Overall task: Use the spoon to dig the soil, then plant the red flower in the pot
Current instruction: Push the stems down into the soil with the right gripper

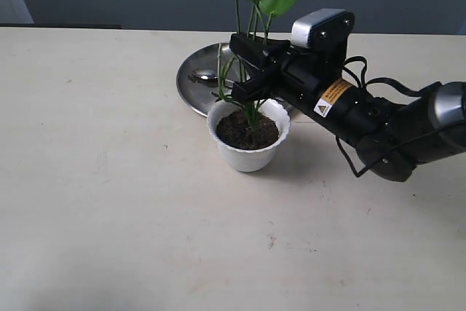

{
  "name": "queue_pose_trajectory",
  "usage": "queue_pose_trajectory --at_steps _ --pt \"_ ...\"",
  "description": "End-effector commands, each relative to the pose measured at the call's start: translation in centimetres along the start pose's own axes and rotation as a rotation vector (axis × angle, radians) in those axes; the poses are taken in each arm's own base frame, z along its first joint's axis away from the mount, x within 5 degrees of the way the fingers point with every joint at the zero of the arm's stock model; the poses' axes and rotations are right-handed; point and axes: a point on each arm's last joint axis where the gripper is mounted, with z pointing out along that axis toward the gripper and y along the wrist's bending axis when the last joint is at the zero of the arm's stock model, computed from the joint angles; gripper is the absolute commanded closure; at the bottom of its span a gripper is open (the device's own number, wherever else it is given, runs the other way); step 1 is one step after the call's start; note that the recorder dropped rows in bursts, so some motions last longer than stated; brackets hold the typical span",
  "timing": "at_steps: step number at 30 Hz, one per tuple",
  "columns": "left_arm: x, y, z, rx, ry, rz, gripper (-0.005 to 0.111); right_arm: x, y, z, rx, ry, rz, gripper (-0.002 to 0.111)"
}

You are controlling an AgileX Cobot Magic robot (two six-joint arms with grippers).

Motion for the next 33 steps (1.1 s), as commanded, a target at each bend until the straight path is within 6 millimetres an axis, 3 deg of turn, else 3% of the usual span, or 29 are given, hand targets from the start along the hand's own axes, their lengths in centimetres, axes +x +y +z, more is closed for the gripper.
queue_pose_trajectory --at_steps 1,11,33 --pt "-0.1 0.0 0.0 -0.001 -0.012 -0.004 0.106 0.6 -0.2 0.6 -0.006 0.003 -0.006 0.109" --pt "-0.1 0.0 0.0 -0.001 -0.012 -0.004 0.106 4.9 -0.3 0.3 -0.045 0.131 0.014 0.109" --pt "-0.1 0.0 0.0 -0.001 -0.012 -0.004 0.106 6.0 -0.5 -1.6 0.032 0.184 0.052 0.109"
